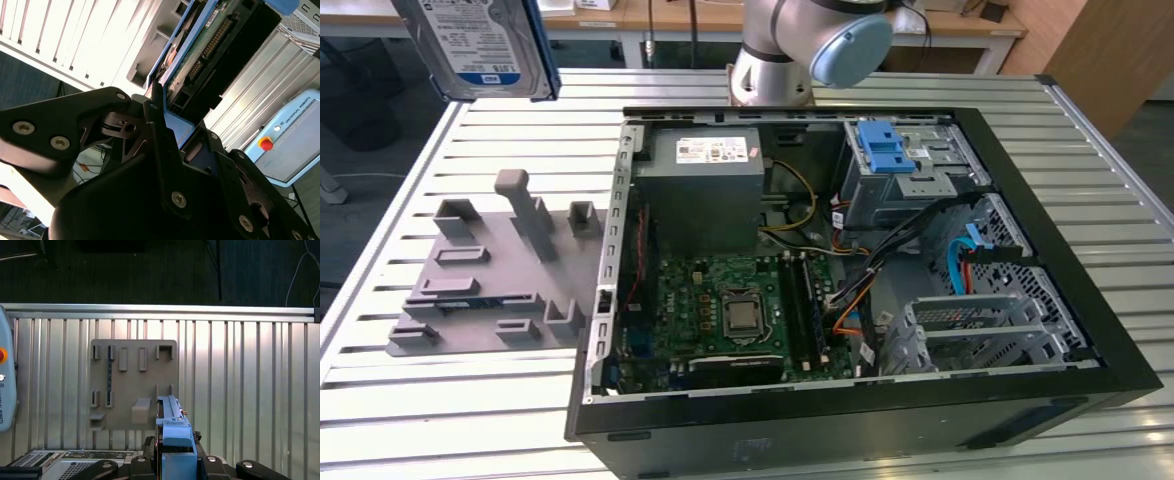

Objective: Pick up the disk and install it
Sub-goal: 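Pick up the disk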

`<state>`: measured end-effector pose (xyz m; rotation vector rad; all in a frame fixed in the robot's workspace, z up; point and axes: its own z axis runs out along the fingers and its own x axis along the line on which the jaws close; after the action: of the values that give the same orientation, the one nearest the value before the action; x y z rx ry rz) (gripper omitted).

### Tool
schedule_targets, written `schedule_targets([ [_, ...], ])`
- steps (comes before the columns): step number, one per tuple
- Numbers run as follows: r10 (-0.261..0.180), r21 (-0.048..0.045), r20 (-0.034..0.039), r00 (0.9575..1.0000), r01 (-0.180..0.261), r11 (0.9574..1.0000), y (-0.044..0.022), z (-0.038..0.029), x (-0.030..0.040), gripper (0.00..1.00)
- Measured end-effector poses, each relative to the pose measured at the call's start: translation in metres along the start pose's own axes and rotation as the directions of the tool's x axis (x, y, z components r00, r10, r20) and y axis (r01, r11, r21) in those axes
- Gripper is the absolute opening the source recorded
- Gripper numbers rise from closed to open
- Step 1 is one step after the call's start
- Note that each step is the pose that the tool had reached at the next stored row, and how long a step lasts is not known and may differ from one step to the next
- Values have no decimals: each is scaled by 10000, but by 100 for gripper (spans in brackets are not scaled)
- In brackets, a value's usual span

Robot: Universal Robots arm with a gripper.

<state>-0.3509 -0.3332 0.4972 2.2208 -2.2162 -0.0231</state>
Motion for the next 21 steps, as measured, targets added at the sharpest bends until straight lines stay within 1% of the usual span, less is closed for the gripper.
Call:
schedule_targets([
  [21, 0, 0, 0, 10000, 0, 10000, -221, -3, 1, 36],
])
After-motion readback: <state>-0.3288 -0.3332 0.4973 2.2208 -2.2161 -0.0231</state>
